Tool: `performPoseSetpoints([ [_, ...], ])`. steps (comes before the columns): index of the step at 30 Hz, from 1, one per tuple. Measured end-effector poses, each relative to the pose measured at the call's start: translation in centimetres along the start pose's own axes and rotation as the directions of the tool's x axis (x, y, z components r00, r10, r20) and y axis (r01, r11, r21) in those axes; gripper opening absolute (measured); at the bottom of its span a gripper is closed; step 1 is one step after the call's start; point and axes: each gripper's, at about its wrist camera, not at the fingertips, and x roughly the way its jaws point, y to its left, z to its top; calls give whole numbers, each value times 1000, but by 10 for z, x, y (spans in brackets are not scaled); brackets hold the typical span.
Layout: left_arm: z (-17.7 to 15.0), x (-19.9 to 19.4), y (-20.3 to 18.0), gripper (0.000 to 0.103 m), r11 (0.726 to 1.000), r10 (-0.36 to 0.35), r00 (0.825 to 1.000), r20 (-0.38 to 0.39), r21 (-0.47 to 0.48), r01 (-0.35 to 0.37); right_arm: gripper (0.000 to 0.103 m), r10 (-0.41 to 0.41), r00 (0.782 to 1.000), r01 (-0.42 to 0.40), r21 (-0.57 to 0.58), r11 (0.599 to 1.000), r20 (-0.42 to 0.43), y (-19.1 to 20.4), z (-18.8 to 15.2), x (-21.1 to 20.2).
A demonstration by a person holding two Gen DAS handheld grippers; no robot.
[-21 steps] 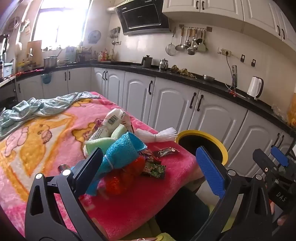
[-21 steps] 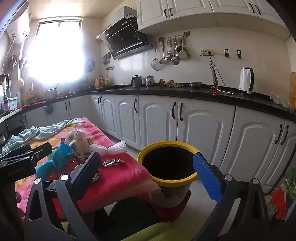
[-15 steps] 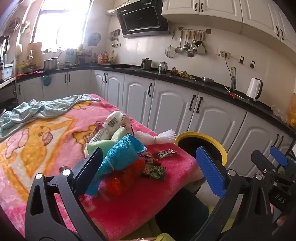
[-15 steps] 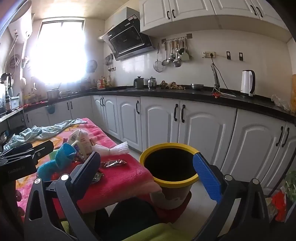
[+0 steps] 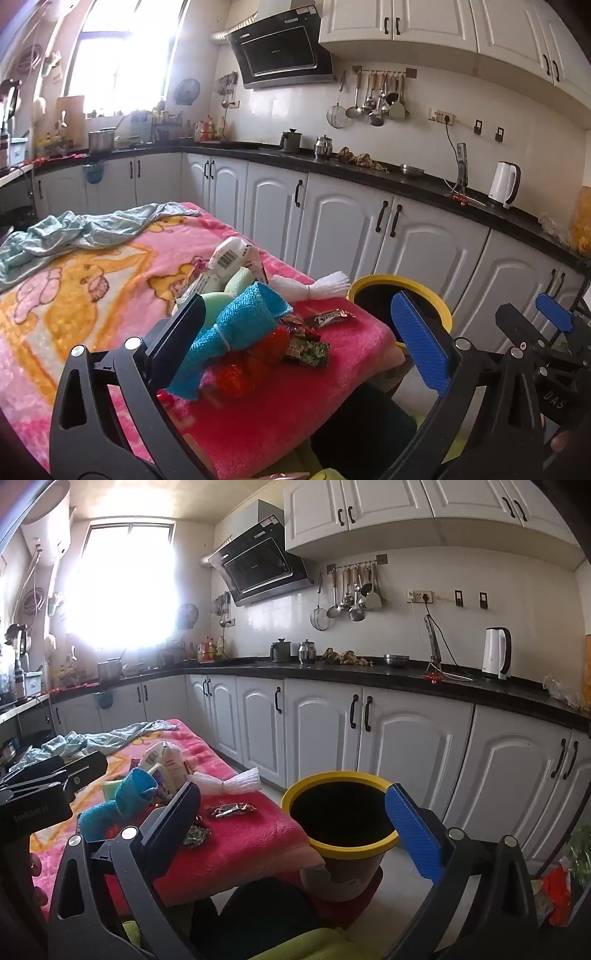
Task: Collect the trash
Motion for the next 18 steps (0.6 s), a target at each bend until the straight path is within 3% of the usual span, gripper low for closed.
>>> performPoseSetpoints([
  [18, 3, -1, 3, 92, 1000, 6, 1000, 15, 3, -6, 97, 1, 1000, -1, 3, 1000, 3, -1, -1, -1],
])
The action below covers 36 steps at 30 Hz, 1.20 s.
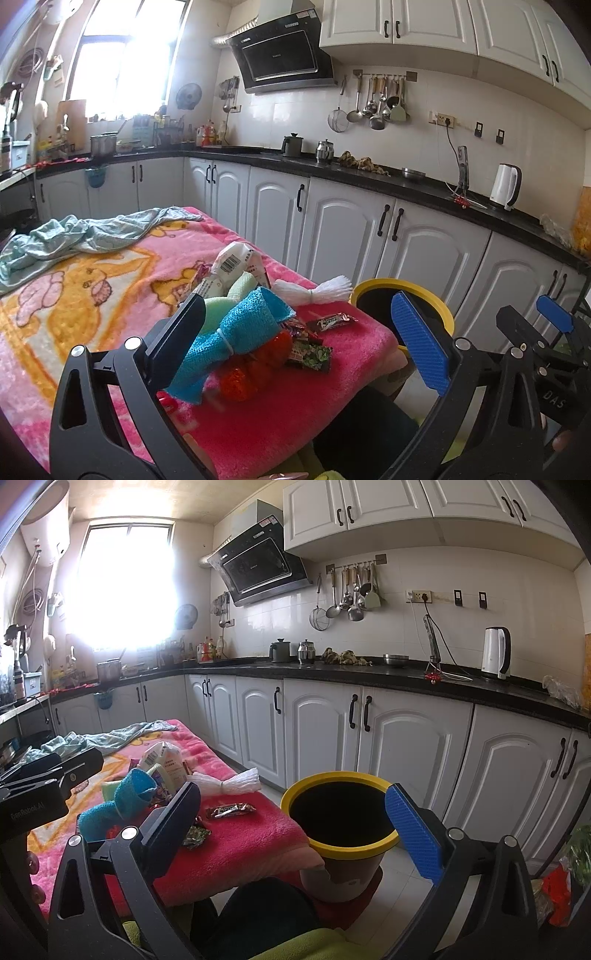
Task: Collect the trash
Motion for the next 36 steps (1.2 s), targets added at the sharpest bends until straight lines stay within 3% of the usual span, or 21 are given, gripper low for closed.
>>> performPoseSetpoints([
  [36, 0, -1, 4, 92, 1000, 14, 1000, 6, -5, -14, 97, 7, 1000, -7, -4, 1000, -4, -2, 4, -1],
])
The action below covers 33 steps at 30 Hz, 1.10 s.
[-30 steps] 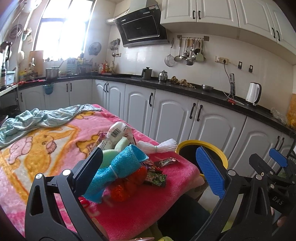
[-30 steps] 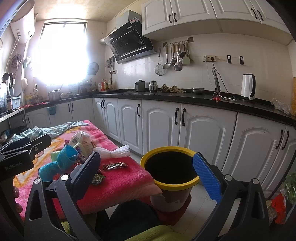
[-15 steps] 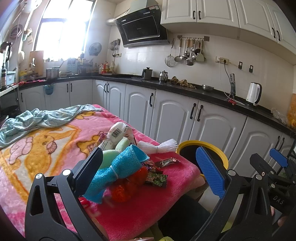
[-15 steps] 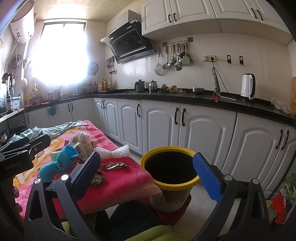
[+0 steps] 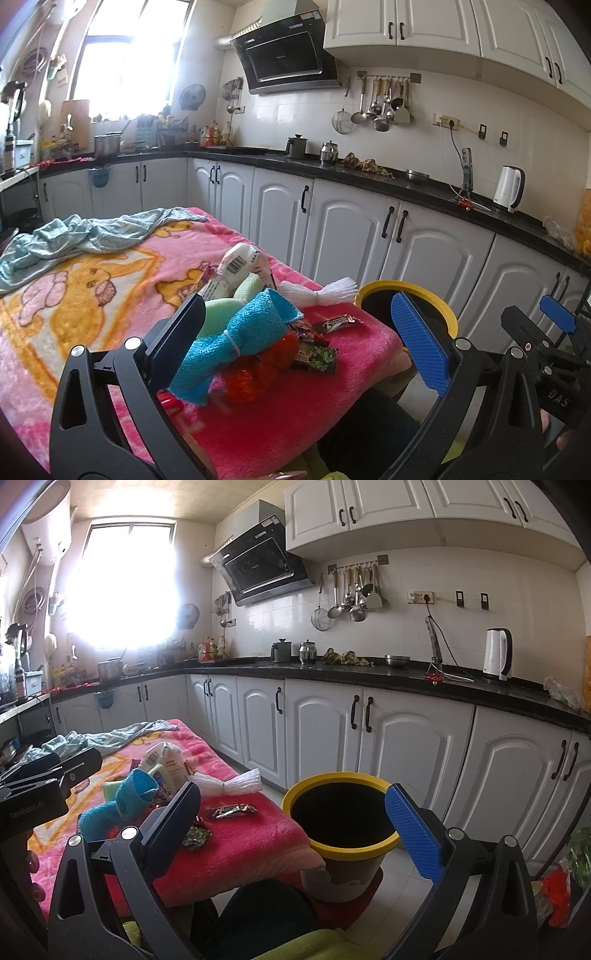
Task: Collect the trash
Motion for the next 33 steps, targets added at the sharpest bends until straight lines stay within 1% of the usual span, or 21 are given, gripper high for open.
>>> performPoseSetpoints([
  [3, 1, 0, 7, 92, 1000, 14, 1000, 5, -16, -14, 97, 22, 1000, -23, -5, 1000, -5, 2, 4, 2],
  [7, 5, 1, 21, 92, 998, 45, 999, 5, -49, -45, 97, 75, 997, -74, 10, 997, -35, 7, 9, 10],
  [9, 7, 2, 29, 92, 996, 65, 998, 0, -68, -65, 97, 95, 994, -96, -6, 995, -50, 14, 11, 16],
  [14, 14, 0, 56, 92, 986, 121, 993, 3, -117, -120, 97, 190, 978, -194, -42, 980, -90, 37, 18, 32],
  [16, 16, -1, 67, 92, 981, 146, 989, 4, -132, -144, 97, 221, 971, -227, -63, 972, -94, 48, 20, 35],
  [19, 20, -3, 86, 92, 967, 198, 980, -3, -163, -196, 97, 275, 954, -286, -94, 954, -116, 67, 24, 46],
  [22, 23, -6, 111, 92, 945, 259, 966, -18, -202, -257, 97, 330, 932, -347, -107, 932, -149, 86, 26, 57],
  [25, 24, -9, 136, 92, 916, 322, 946, -43, -239, -323, 97, 384, 901, -409, -96, 907, -202, 105, 26, 74],
  [27, 23, -11, 152, 92, 898, 350, 935, -57, -262, -353, 97, 405, 885, -436, -105, 894, -229, 117, 25, 81],
  [29, 20, -12, 166, 92, 884, 370, 926, -74, -279, -375, 97, 423, 872, -460, -114, 881, -245, 128, 23, 87],
  [32, 12, -6, 183, 92, 870, 374, 919, -127, -295, -395, 97, 436, 855, -484, -129, 865, -282, 144, 19, 100],
  [33, 9, -4, 185, 92, 870, 366, 920, -143, -299, -393, 97, 441, 849, -491, -125, 862, -292, 147, 18, 104],
])
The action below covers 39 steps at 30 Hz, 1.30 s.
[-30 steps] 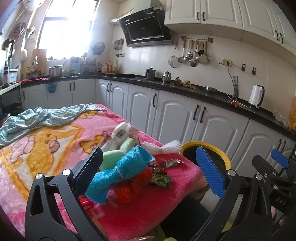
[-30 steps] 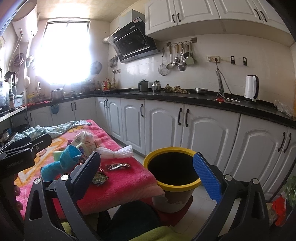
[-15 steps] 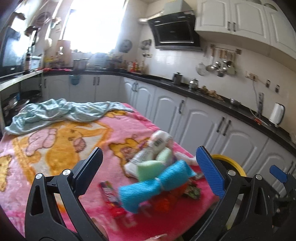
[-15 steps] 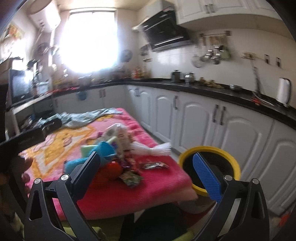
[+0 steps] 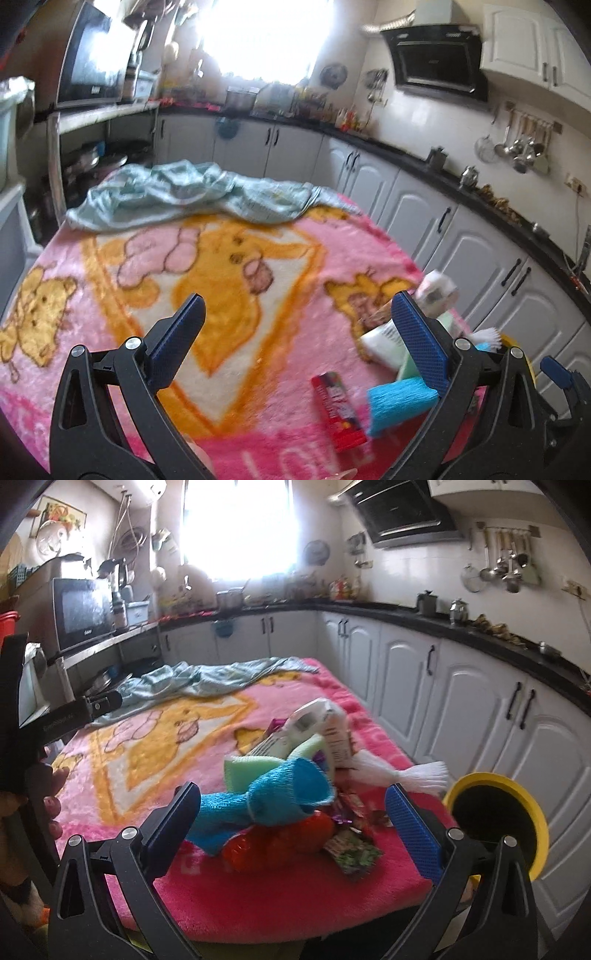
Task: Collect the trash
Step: 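Grasp the red can with the left tool while the right tool grasps the blue towel, then carry the red can and blue towel over the yellow-rimmed bin with both tools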
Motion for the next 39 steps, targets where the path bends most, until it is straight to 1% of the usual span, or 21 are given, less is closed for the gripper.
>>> performPoseSetpoints([
  [4, -15, 24, 5, 92, 998, -52, 989, -140, -31, 48, 97, 24, 998, -25, -12, 1000, -51, -3, 2, 27],
  [7, -30, 40, 2, 92, 994, -107, 967, -233, -56, 96, 97, 41, 997, -41, 1, 999, -73, -12, 2, 41],
  [9, -40, 49, -5, 92, 994, -112, 954, -280, -45, 103, 97, 56, 995, -56, 7, 998, -86, -16, 2, 47],
  [11, -49, 57, -7, 92, 988, -153, 936, -317, -81, 134, 95, 77, 992, -76, 16, 997, -95, -20, 1, 52],
  [13, -52, 66, -6, 92, 984, -170, 925, -340, -114, 139, 83, 93, 991, -92, 16, 996, -97, -21, 1, 55],
  [14, -53, 70, -5, 92, 981, -178, 920, -349, -135, 138, 73, 100, 990, -99, 13, 995, -103, -22, 1, 56],
  [16, -54, 76, -3, 87, 974, -201, 911, -361, -171, 148, 71, 125, 986, -124, 15, 992, -113, -22, 0, 58],
  [17, -55, 80, -2, 84, 970, -214, 903, -372, -192, 151, 67, 132, 984, -132, 14, 991, -118, -22, 0, 59],
  [18, -56, 85, -2, 82, 966, -225, 896, -382, -209, 153, 59, 139, 982, -139, 12, 990, -126, -22, -1, 61],
  [19, -58, 90, -3, 78, 961, -239, 885, -399, -228, 157, 56, 141, 980, -141, 7, 990, -137, -21, -1, 64],
  [20, -60, 95, -3, 73, 957, -250, 876, -413, -244, 158, 49, 139, 979, -140, 3, 990, -146, -22, -2, 67],
  [21, -61, 98, -3, 70, 953, -260, 868, -423, -257, 160, 36, 144, 979, -145, 3, 989, -147, -22, -3, 68],
  [22, -65, 102, -3, 66, 949, -270, 857, -439, -270, 161, 28, 154, 976, -156, 0, 988, -153, -23, -3, 70],
  [23, -66, 105, -4, 63, 948, -273, 850, -451, -274, 160, 13, 167, 973, -169, 1, 986, -162, -23, -3, 72],
  [24, -69, 107, -4, 60, 947, -276, 842, -463, -279, 157, 11, 176, 970, -178, 5, 984, -166, -24, -4, 72],
  [25, -71, 109, -5, 55, 947, -278, 840, -466, -281, 157, 9, 185, 969, -187, 5, 982, -163, -24, -4, 71],
  [27, -72, 109, -6, 44, 955, -260, 844, -470, -254, 152, 5, 196, 969, -201, -15, 979, -152, -21, -5, 67],
  [28, -72, 110, -7, 33, 957, -257, 843, -473, -248, 153, 5, 201, 969, -206, -21, 978, -147, -20, -4, 65],
  [29, -73, 112, -6, 29, 958, -253, 841, -478, -245, 149, 4, 210, 967, -216, -24, 976, -142, -18, -4, 63],
  [37, -68, 110, 0, 24, 951, -294, 833, -469, -234, 204, 3, 246, 963, -254, -64, 965, -106, -7, 0, 48],
  [39, -65, 106, 1, 24, 948, -304, 838, -453, -230, 220, 3, 258, 961, -265, -60, 962, -96, -6, 3, 45],
])
